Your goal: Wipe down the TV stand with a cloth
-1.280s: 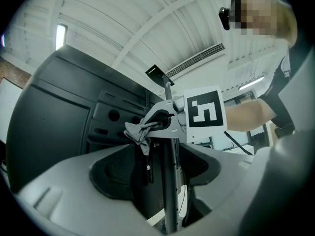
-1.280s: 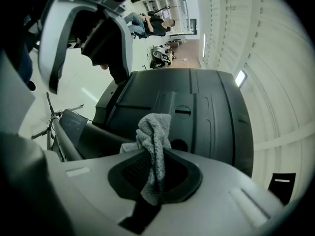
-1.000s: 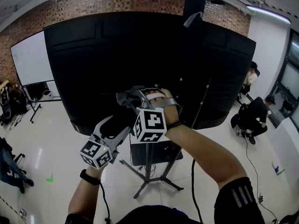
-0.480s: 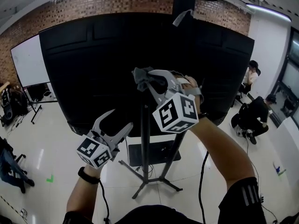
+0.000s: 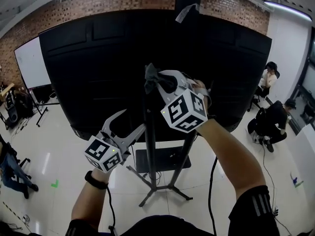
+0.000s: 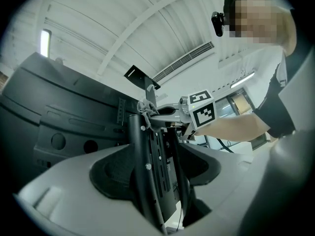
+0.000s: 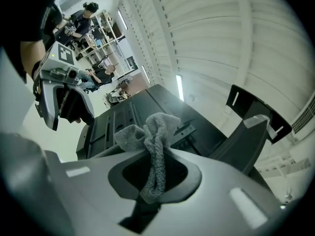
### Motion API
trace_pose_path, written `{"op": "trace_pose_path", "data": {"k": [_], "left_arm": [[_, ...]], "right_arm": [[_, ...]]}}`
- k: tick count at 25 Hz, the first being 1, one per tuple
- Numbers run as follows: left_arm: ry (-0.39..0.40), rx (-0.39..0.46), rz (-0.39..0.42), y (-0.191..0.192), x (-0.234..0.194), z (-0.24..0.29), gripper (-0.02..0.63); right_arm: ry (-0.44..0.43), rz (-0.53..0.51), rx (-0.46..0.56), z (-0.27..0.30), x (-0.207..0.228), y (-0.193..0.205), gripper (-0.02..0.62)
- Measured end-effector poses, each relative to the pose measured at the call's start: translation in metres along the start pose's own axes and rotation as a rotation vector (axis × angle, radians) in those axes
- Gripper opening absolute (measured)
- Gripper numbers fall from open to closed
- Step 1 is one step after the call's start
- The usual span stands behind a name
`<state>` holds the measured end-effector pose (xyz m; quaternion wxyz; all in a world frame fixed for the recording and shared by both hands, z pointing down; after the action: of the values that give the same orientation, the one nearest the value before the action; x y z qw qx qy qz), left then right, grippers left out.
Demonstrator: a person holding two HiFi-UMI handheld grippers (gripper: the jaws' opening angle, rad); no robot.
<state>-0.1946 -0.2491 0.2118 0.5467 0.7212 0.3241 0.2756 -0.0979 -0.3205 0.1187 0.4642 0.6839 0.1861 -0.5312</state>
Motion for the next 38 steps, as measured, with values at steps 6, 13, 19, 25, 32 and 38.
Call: {"op": "trace_pose_path", "data": {"k": [6, 13, 19, 25, 32, 38], "left_arm": [[-0.017, -0.038, -0.023, 0.02, 0.003, 0.0, 0.308], [-0.026, -0.071, -0.051, 0.037, 0.001, -0.004, 0.308], [-0.002, -0.091, -0.08, 0.058, -0.002, -0.014, 0.308], [0.026, -0.118, -0.116, 0.077, -0.003, -0.022, 0.308], [0.056, -0.166, -0.163, 0.108, -0.009, -0.033, 0.308], [0.07, -0.197, -0.207, 0.137, -0.01, -0.04, 0.308]], "right_arm": [[-0.068, 0.008, -0.023, 0.001, -0.036, 0.028, 0.031], [-0.138, 0.082, -0.038, 0.001, -0.077, 0.05, 0.031], [-0.18, 0.158, -0.04, -0.008, -0.109, 0.055, 0.031], [-0.21, 0.273, -0.051, -0.01, -0.138, 0.059, 0.032], [-0.252, 0.296, -0.103, -0.009, -0.179, 0.068, 0.032], [-0.289, 0.362, -0.126, -0.008, -0.208, 0.08, 0.032]]}}
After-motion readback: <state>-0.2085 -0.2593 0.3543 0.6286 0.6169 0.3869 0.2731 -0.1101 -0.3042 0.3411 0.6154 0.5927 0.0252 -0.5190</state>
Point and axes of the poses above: the fingertips, and each gripper's own axes: z forward along the fingers, x to its right, y out of its underside, the point moved 4 cm from there along -z, backward along the fingers, and after that the axes turned 5 degrees about -z, right-handed, at the moved point
